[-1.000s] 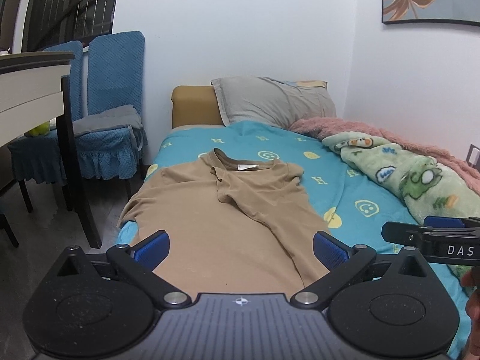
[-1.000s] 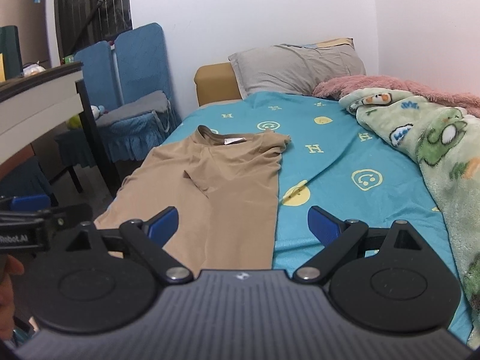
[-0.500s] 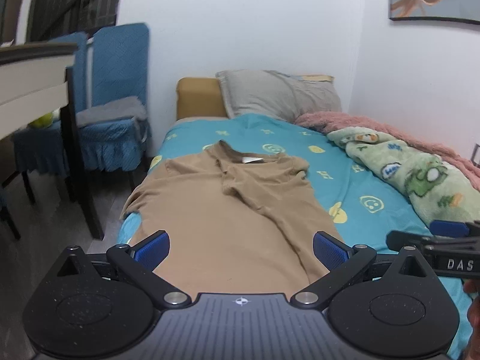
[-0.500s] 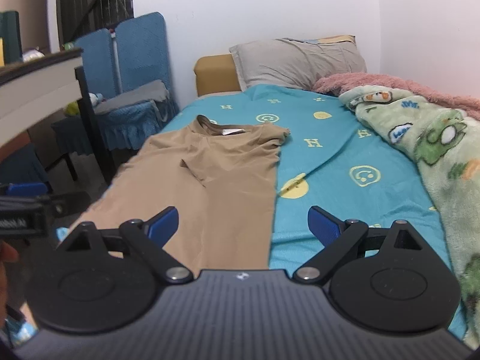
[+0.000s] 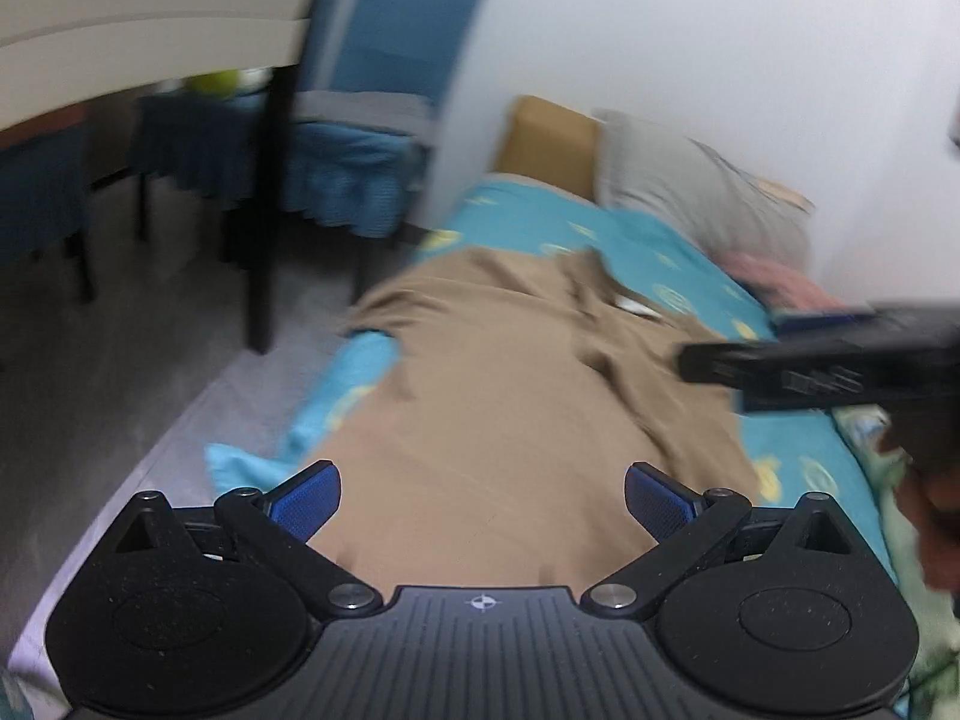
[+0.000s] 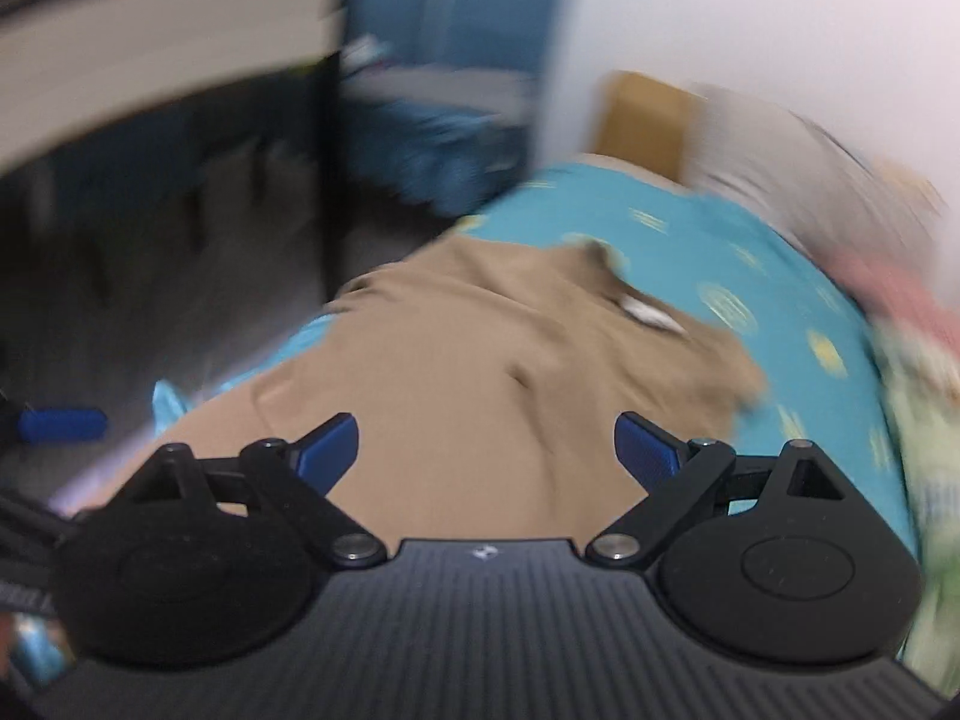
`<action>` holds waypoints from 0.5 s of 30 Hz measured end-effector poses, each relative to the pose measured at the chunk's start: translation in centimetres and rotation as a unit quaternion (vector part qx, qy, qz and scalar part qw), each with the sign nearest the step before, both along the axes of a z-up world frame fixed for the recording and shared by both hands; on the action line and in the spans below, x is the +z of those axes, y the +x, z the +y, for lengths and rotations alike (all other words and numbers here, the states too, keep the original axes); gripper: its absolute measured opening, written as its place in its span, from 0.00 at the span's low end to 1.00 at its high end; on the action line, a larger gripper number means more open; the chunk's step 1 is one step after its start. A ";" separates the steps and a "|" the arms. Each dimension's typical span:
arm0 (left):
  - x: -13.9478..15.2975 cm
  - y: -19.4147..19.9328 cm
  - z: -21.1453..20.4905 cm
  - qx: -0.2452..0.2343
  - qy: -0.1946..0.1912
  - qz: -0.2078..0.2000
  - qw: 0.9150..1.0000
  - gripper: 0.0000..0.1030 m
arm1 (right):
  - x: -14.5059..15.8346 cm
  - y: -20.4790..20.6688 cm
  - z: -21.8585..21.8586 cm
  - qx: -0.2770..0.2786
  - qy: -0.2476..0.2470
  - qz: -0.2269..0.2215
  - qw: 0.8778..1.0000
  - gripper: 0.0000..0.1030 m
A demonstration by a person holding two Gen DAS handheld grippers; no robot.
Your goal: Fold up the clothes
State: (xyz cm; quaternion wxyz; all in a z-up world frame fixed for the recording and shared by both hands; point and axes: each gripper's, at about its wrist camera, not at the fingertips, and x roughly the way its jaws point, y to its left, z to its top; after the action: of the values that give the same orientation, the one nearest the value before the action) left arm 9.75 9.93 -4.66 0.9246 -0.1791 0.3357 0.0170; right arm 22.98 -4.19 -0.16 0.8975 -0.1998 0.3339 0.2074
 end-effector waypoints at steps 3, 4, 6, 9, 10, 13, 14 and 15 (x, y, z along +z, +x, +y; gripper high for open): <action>-1.9 1.5 3.6 0.065 -0.024 0.025 0.997 0.99 | -1.5 4.9 7.6 0.073 -0.037 0.022 0.996 0.79; -2.7 2.0 4.6 0.084 -0.026 0.037 0.995 0.99 | -2.2 6.3 10.0 0.093 -0.045 0.028 0.994 0.78; -4.6 3.1 6.5 0.115 -0.044 0.067 0.990 0.99 | -4.0 9.1 14.6 0.129 -0.062 0.039 0.989 0.78; -7.5 4.7 9.3 0.158 -0.078 0.112 0.978 0.98 | -7.7 13.2 20.1 0.154 -0.098 0.051 0.982 0.78; -8.1 5.0 9.8 0.171 -0.082 0.120 0.974 0.98 | -9.1 14.5 21.4 0.155 -0.111 0.054 0.980 0.78; -9.5 5.5 10.6 0.204 -0.080 0.131 0.967 0.98 | -13.4 18.2 24.5 0.149 -0.141 0.062 0.977 0.78; -9.8 5.7 10.8 0.208 -0.078 0.134 0.966 0.98 | -15.0 19.3 25.1 0.143 -0.153 0.066 0.976 0.78; -10.1 5.9 10.9 0.210 -0.076 0.136 0.965 0.98 | -16.6 20.3 25.8 0.138 -0.169 0.071 0.973 0.77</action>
State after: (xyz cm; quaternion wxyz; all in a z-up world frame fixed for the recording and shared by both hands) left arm 15.60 20.80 -14.71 0.8296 -0.3113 0.4134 0.2098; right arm 43.29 21.65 -16.73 0.7878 -0.3772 0.3962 0.2831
